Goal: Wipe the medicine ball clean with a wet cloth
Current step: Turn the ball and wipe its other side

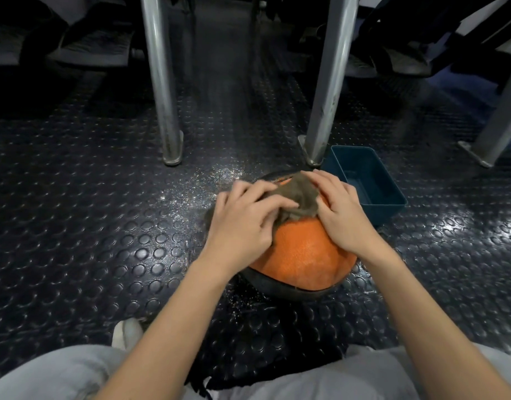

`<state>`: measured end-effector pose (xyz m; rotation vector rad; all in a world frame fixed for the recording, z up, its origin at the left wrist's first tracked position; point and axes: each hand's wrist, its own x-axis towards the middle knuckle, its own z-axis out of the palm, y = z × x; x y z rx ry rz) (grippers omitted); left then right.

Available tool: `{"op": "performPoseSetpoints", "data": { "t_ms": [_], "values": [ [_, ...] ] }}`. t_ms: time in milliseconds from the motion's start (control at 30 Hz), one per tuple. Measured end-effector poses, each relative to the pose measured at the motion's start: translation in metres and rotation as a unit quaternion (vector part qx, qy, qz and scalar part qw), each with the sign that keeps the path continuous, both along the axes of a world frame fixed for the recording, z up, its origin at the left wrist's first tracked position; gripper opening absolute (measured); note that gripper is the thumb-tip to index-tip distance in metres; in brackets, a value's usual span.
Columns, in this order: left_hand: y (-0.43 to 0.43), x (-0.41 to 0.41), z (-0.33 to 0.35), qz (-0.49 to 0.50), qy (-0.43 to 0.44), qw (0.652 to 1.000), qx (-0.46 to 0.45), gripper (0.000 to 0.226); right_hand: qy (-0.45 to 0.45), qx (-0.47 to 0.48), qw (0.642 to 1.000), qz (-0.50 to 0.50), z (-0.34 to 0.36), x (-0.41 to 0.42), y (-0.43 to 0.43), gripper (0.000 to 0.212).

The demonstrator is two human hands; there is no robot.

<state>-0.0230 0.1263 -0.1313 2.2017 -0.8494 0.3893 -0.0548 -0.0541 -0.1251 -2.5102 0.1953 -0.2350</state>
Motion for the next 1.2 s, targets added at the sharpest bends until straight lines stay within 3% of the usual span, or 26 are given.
{"op": "performPoseSetpoints", "data": {
  "t_ms": [100, 233, 367, 467, 600, 667, 733, 833, 933, 1000, 1133, 1200],
  "values": [
    [0.011, 0.013, -0.008, 0.096, 0.122, 0.987, 0.031, 0.030, 0.011, 0.001, 1.000, -0.001, 0.002, 0.000, 0.002, 0.042],
    [0.034, 0.024, -0.008, 0.206, 0.152, 0.962, 0.098, 0.034, 0.010, -0.012, 1.000, 0.007, 0.003, -0.002, 0.005, 0.041],
    [0.015, 0.005, 0.009, 0.104, 0.073, 0.992, -0.020, 0.034, 0.001, -0.010, 1.000, 0.011, 0.000, -0.001, 0.002, 0.045],
    [-0.001, -0.005, 0.008, 0.016, 0.070, 0.997, 0.008, 0.033, -0.006, -0.014, 1.000, 0.012, -0.001, 0.001, 0.002, 0.055],
    [0.017, 0.014, -0.003, 0.137, 0.176, 0.973, 0.057, 0.032, 0.010, -0.005, 1.000, 0.002, 0.001, 0.000, 0.002, 0.043],
    [0.030, 0.022, -0.008, 0.200, 0.193, 0.954, 0.116, 0.034, 0.008, -0.005, 1.000, 0.004, 0.002, 0.000, 0.002, 0.041],
    [0.034, 0.020, -0.005, 0.214, 0.183, 0.955, 0.089, 0.035, 0.010, 0.000, 1.000, 0.007, 0.002, -0.001, 0.001, 0.041],
    [0.018, 0.009, 0.010, 0.141, 0.099, 0.985, -0.026, 0.035, 0.003, 0.003, 1.000, 0.008, 0.001, -0.001, 0.000, 0.039],
    [-0.003, -0.008, 0.008, 0.031, 0.054, 0.998, -0.024, 0.032, -0.009, -0.010, 1.000, 0.005, -0.002, 0.001, 0.000, 0.047],
    [-0.009, -0.010, -0.001, 0.037, 0.085, 0.996, -0.014, 0.032, 0.002, -0.008, 1.000, 0.003, 0.000, 0.002, 0.001, 0.053],
    [0.007, 0.015, -0.012, 0.116, 0.221, 0.966, -0.075, 0.033, 0.015, -0.011, 1.000, 0.000, 0.002, 0.001, 0.005, 0.041],
    [0.016, 0.022, -0.015, 0.162, 0.249, 0.953, -0.063, 0.034, 0.015, -0.014, 1.000, 0.004, 0.003, -0.001, 0.007, 0.041]
  ]
}}
